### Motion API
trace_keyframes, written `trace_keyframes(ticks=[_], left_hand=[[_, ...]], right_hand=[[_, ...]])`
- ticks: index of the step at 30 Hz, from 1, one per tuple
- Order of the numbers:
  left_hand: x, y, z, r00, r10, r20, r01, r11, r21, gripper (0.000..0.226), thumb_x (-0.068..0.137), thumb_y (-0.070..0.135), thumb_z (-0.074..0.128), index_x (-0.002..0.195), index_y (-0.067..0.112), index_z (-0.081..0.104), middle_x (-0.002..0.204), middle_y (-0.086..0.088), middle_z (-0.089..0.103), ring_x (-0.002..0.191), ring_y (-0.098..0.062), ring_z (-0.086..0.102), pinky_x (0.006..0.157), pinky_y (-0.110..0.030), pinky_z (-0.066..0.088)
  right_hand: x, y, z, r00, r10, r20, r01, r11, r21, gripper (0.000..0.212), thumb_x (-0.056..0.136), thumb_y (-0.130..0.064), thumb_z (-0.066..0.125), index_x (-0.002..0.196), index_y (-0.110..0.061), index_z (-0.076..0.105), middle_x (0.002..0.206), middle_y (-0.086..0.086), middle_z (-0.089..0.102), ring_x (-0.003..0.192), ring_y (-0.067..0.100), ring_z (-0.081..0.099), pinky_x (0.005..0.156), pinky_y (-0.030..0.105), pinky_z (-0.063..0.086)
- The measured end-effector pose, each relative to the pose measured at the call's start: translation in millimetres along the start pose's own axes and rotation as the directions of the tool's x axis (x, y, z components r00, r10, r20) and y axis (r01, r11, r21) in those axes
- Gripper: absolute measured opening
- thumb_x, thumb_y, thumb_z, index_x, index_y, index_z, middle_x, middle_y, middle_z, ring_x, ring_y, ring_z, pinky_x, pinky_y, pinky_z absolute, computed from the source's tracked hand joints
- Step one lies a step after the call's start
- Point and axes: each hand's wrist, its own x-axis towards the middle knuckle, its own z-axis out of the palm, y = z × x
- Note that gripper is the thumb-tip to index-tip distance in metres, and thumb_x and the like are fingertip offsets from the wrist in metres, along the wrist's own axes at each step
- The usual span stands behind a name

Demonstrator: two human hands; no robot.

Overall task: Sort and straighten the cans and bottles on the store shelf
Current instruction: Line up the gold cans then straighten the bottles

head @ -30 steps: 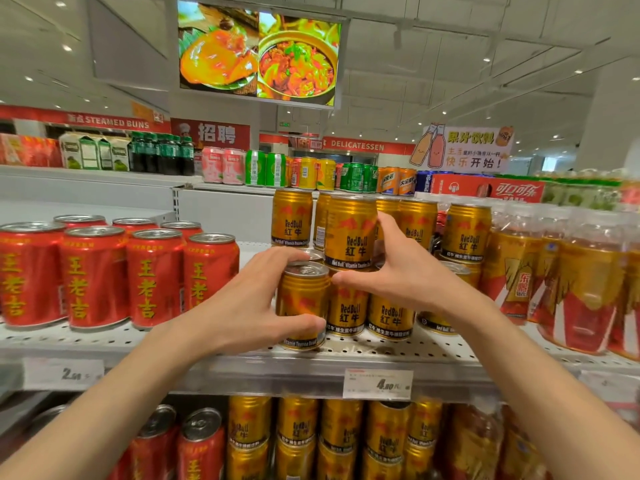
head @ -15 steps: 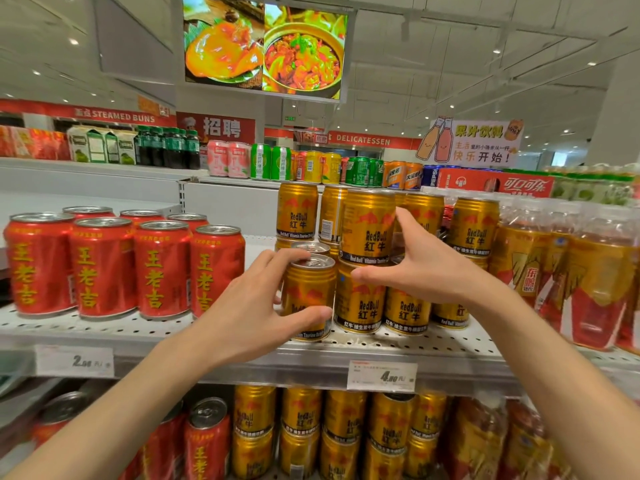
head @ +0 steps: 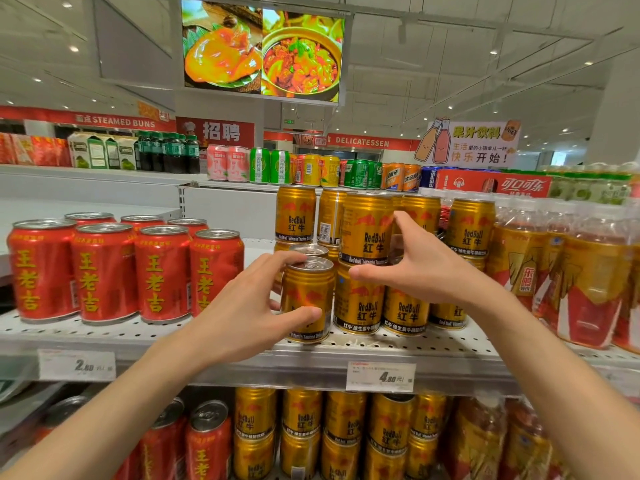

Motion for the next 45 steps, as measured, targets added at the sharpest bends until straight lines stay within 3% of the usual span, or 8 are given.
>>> trace_keyframes(ticks=[9,18,23,28,31,36,40,45], left_hand=[[7,1,12,0.997,0.077,-0.026,-0.075,0.996,0.043,0.073,0.072,0.076,0.066,0.137,0.051,0.044,0.128,0.024,0.05,0.1,0.0,0.061,0.084,-0.029,0.057],[9,8,8,0.992,0.113,0.051,-0.122,0.968,0.218,0.087,0.074,0.079,0.058,0.15,0.047,0.03,0.134,0.014,0.038,0.115,-0.003,0.045,0.093,-0.028,0.052],[11,11,-14,0.993,0.066,0.094,-0.085,0.971,0.222,0.063,0.094,0.034,0.058,0.151,0.041,0.031,0.14,0.024,0.033,0.108,0.002,0.054,0.092,-0.025,0.053],[31,17,-13,0.987,0.048,0.15,-0.101,0.923,0.372,0.054,0.098,0.015,0.053,0.148,0.028,0.038,0.15,0.013,0.038,0.097,-0.002,0.048,0.09,-0.018,0.042],[37,16,-12,0.989,0.027,0.146,-0.082,0.917,0.39,0.044,0.098,0.013,0.056,0.138,0.028,0.045,0.141,0.009,0.05,0.096,-0.006,0.047,0.088,-0.022,0.043],[45,17,-15,0.996,0.004,0.087,-0.041,0.903,0.428,0.024,0.099,0.023,0.058,0.123,0.025,0.053,0.129,0.005,0.056,0.093,-0.011,0.056,0.086,-0.028,0.051],[52,19,-18,0.995,-0.008,0.095,-0.036,0.889,0.457,0.016,0.1,0.027,0.058,0.115,0.025,0.055,0.125,0.005,0.059,0.087,-0.011,0.054,0.081,-0.026,0.045],[54,25,-29,0.994,-0.032,0.108,-0.024,0.879,0.477,0.01,0.101,0.031,0.056,0.105,0.022,0.058,0.106,0.006,0.06,0.084,-0.012,0.057,0.075,-0.029,0.044]], right_hand=[[-6,6,-12,1.0,0.005,0.016,-0.005,0.999,-0.035,0.086,0.072,-0.056,0.081,0.14,-0.027,0.036,0.115,-0.015,0.057,0.105,0.008,0.057,0.067,0.012,0.043],[-15,5,-13,0.999,0.04,0.012,-0.039,0.998,-0.049,0.102,0.063,-0.073,0.073,0.145,-0.027,0.033,0.134,-0.008,0.057,0.118,0.013,0.058,0.096,0.032,0.052],[-24,2,-14,0.999,0.035,0.001,-0.035,0.998,-0.06,0.108,0.078,-0.057,0.074,0.16,-0.02,0.014,0.153,-0.004,0.044,0.118,0.001,0.038,0.093,0.02,0.034],[-29,1,-12,0.987,-0.016,-0.158,0.005,0.998,-0.069,0.115,0.067,-0.069,0.07,0.159,-0.023,0.017,0.143,-0.004,0.051,0.119,0.004,0.049,0.097,0.022,0.041],[-34,7,-15,0.932,-0.113,-0.344,0.087,0.992,-0.088,0.1,0.067,-0.074,0.067,0.149,-0.026,0.036,0.124,-0.01,0.057,0.11,0.007,0.057,0.094,0.029,0.052],[-45,-2,-14,0.832,-0.29,-0.472,0.252,0.957,-0.144,0.043,0.082,-0.051,0.071,0.113,-0.023,0.061,0.103,-0.008,0.06,0.079,0.007,0.059,0.068,0.016,0.05],[-48,-23,1,0.843,-0.396,-0.365,0.362,0.918,-0.16,0.024,0.087,-0.041,0.068,0.098,-0.02,0.066,0.098,-0.01,0.061,0.065,0.01,0.059,0.061,0.02,0.054],[-42,-38,31,0.917,-0.369,-0.155,0.329,0.915,-0.232,0.034,0.087,-0.055,0.056,0.1,-0.026,0.068,0.118,-0.012,0.062,0.066,-0.004,0.054,0.076,0.026,0.057]])
